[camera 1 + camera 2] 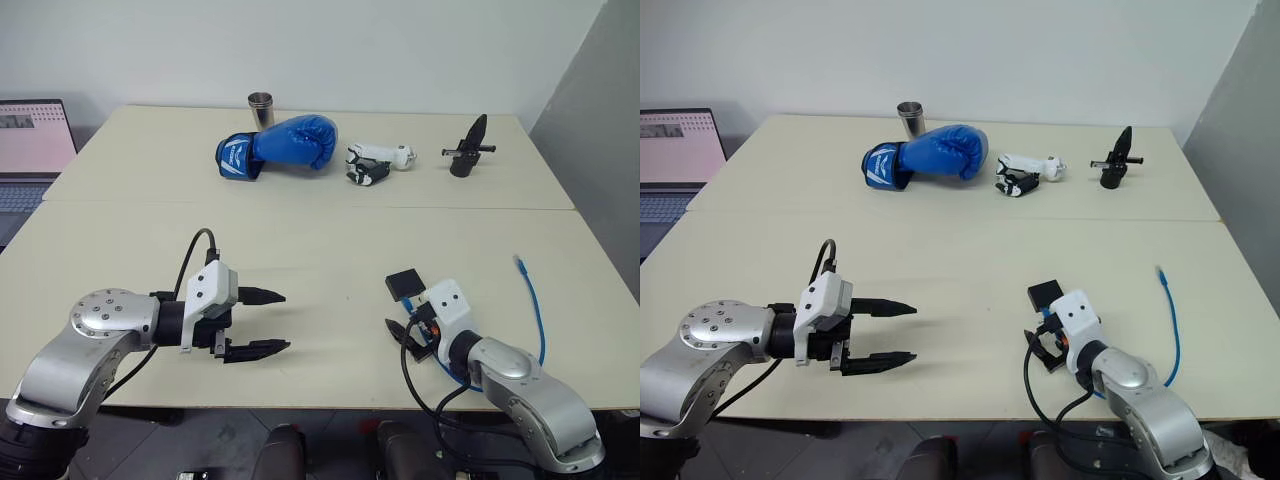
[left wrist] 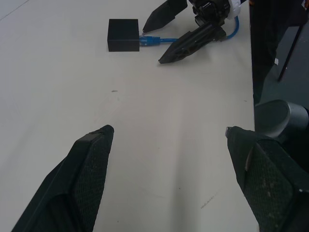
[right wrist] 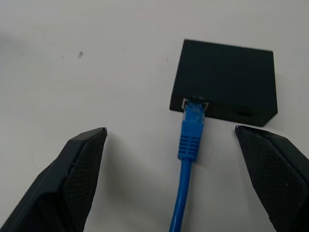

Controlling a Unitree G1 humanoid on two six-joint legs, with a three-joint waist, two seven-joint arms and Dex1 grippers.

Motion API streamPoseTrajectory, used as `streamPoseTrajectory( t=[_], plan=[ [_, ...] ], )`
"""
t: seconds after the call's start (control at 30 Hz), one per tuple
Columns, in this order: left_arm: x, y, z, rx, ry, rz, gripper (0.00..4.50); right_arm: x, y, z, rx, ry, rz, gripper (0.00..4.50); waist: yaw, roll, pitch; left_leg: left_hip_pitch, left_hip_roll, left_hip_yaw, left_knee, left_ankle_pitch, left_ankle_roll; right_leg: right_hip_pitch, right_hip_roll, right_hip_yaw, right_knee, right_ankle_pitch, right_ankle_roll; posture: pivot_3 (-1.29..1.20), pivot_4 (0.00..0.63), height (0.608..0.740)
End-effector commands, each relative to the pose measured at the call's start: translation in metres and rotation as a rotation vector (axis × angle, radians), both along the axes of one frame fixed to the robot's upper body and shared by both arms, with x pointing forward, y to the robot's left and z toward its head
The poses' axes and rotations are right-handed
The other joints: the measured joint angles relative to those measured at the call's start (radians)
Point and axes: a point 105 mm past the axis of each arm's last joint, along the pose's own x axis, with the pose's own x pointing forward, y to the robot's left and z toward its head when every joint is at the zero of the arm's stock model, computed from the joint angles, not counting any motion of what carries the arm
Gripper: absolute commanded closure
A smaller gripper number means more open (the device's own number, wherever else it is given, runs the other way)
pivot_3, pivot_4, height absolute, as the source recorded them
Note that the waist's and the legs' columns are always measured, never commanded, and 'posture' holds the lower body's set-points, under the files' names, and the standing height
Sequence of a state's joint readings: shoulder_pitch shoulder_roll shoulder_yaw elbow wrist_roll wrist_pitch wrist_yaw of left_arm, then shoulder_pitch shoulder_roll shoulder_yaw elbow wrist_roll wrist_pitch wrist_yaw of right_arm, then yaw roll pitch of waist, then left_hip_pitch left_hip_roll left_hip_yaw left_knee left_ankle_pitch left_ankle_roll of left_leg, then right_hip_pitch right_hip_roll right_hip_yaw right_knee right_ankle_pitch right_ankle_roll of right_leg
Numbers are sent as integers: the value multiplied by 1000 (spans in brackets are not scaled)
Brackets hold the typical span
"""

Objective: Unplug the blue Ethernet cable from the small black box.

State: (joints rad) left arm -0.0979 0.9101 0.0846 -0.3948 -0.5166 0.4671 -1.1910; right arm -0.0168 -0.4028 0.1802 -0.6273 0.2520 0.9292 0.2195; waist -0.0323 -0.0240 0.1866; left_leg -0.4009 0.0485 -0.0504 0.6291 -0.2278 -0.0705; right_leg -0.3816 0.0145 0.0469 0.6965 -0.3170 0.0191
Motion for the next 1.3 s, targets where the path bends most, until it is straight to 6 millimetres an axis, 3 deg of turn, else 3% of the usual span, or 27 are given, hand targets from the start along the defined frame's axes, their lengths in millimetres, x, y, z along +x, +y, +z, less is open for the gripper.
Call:
streamPoseTrajectory(
  t=[0.03,0.23,0.4,0.57,0.83,0.97,1.13,1.3],
  plan=[
    [1,-1,7,10,-43,-20,550,-4,4,13,6,-43,-13,0,0,0,0,0,0,0,0,0,0,0,0,0,0,0,0,0,150,740],
    [3,-1,5,16,-54,-27,550,1,2,2,13,-8,-75,0,0,0,0,0,0,0,0,0,0,0,0,0,0,0,0,0,150,740],
    [6,0,5,9,-57,-24,537,7,-6,0,9,-6,-110,932,0,0,0,0,0,0,0,0,0,0,0,0,0,0,0,0,150,740],
    [12,1,4,-10,-48,14,537,9,-9,1,-13,-18,-90,2324,0,0,0,0,0,0,0,0,0,0,0,0,0,0,0,0,150,740],
    [25,9,-2,-60,41,78,537,9,-8,12,-102,-80,107,4343,0,0,0,0,0,0,0,0,0,0,0,0,0,0,0,0,150,740],
    [33,9,0,-151,118,103,537,12,1,33,-225,-232,322,4391,0,0,0,0,-1,0,0,0,0,0,0,-1,0,0,0,0,150,740],
    [46,2,26,-394,328,90,537,19,32,84,-482,-656,747,4392,-5,0,1,0,0,0,0,0,0,-1,1,-1,0,0,0,0,150,740],
    [49,-9,47,-498,400,47,537,22,49,103,-570,-850,932,4393,-8,0,1,-1,0,0,0,0,0,-1,1,-2,1,0,0,0,150,740]
  ],
)
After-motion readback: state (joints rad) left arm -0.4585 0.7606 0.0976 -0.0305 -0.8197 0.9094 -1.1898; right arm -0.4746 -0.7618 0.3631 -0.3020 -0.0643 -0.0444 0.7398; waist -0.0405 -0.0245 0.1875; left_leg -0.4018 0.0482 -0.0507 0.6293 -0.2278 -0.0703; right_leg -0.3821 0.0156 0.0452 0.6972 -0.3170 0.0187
